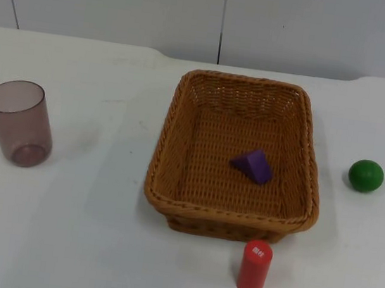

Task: Pick up the basket with the left hand and place the triangular block into the basket with the right hand.

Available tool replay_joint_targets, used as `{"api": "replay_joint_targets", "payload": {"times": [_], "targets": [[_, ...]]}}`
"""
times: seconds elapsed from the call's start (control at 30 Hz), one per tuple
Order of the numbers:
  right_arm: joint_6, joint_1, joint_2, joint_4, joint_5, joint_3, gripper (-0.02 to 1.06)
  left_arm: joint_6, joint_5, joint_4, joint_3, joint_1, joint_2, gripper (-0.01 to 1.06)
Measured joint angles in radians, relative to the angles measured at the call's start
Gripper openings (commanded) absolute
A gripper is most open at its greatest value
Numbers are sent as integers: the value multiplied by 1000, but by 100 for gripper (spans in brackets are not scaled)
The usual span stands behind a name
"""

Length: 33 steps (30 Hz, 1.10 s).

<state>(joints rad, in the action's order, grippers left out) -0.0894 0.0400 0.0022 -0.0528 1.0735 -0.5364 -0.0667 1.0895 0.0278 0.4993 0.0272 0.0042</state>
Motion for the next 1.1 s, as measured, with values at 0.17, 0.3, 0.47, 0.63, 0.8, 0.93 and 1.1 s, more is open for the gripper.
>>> {"api": "replay_joint_targets", "payload": {"times": [0.17,0.3,0.47,0.63,0.8,0.93,1.1], "targets": [[0,0,0,0,0,2,105,13,-2,-7,0,0,0,105],[2,0,0,14,8,14,105,13,-4,-7,0,0,0,105],[10,0,0,22,10,20,105,13,-4,-7,-1,0,0,105],[11,0,0,22,10,20,105,16,-4,-9,-1,0,0,105],[11,0,0,22,10,20,105,16,-4,-12,-1,0,0,105],[11,0,0,22,10,20,105,16,-4,-12,-1,0,0,105],[11,0,0,22,10,20,105,16,-4,-12,-1,0,0,105]]}}
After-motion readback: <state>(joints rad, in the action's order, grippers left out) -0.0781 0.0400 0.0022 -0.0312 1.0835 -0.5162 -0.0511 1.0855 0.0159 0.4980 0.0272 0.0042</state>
